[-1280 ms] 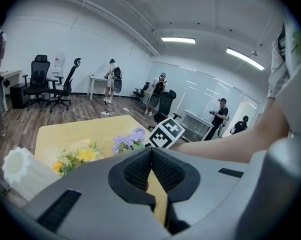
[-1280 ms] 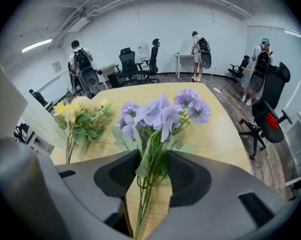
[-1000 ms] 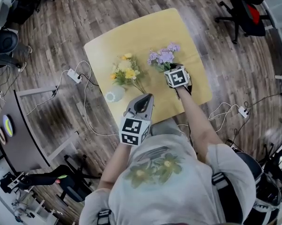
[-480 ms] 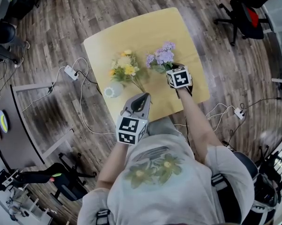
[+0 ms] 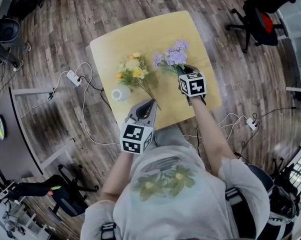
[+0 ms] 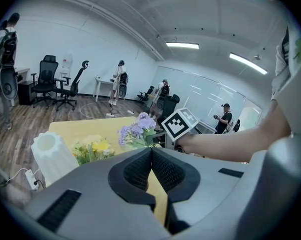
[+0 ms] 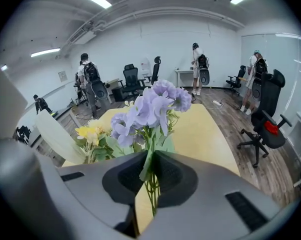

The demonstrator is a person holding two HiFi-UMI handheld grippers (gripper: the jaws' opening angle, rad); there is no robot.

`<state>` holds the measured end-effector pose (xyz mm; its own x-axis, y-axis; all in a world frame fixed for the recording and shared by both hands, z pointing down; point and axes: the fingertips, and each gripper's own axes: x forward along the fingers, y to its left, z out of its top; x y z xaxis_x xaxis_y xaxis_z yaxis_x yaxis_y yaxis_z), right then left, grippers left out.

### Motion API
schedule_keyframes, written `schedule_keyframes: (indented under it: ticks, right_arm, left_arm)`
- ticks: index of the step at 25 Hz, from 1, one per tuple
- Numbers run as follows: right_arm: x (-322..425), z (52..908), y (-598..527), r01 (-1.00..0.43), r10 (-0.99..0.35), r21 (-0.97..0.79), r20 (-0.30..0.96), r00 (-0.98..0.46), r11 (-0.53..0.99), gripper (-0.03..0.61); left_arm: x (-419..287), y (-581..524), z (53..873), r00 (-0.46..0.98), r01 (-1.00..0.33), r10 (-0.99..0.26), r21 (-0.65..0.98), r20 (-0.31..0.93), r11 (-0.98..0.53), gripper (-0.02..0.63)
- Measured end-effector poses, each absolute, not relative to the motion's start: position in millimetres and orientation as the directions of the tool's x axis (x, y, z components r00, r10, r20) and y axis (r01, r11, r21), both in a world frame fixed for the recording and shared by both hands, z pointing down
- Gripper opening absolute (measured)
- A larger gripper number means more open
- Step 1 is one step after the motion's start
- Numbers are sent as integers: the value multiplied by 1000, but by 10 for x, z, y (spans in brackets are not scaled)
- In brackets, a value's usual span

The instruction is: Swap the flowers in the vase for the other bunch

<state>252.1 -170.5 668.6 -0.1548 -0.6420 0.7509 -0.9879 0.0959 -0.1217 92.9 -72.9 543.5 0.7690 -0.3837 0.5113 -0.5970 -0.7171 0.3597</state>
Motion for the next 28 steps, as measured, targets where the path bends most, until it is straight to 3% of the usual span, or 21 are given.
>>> schedule_keyframes:
  ticks: [12,28]
  right_arm:
    - [2127,5634,-1920,-969,-790,-144,561,-246,200,55]
    - [1334,4570,-2084,-903,-825,-176,367,-430,392,55]
  left_arm:
    - [737,-594,5242,769,-612,-425,361,477,-703,18]
    - [268,-617,5004,706,-700,-545,326,453,-636,18]
